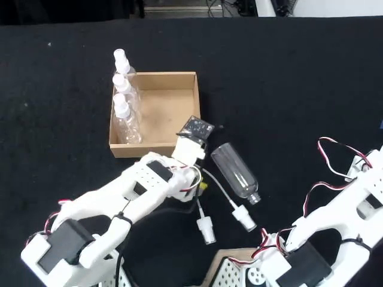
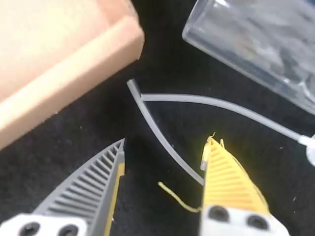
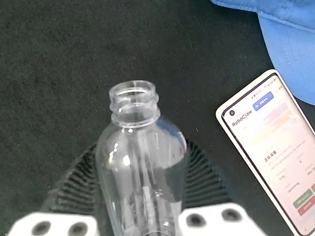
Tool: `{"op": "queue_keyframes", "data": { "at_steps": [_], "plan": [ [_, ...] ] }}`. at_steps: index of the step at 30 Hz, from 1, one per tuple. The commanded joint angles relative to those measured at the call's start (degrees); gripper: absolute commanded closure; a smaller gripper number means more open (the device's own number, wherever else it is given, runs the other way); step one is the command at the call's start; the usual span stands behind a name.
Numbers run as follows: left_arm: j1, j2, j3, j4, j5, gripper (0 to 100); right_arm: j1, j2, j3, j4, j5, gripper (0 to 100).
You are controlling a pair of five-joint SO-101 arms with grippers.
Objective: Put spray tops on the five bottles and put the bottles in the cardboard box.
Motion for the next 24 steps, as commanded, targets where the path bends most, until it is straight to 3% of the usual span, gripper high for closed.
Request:
{"op": "queue_keyframes", "data": {
  "at_steps": [1,10,17,24],
  "plan": [
    [-1.9,-2.0,-0.4,1.7,0.4,76,0.7,-0.3,-2.8,-1.5,0.5,97.5],
    [-6.8,-17.5,6.0,13.9,-0.9,76,0.7,-0.3,-2.9,-1.6,0.5,97.4],
    [-14.1,-31.5,17.8,17.6,-17.1,76,0.7,-0.4,-2.9,-1.6,0.5,97.4],
    [-16.4,-49.2,7.7,33.7,-24.1,76,0.7,-0.6,-2.9,-1.5,0.5,97.4]
  ]
}}
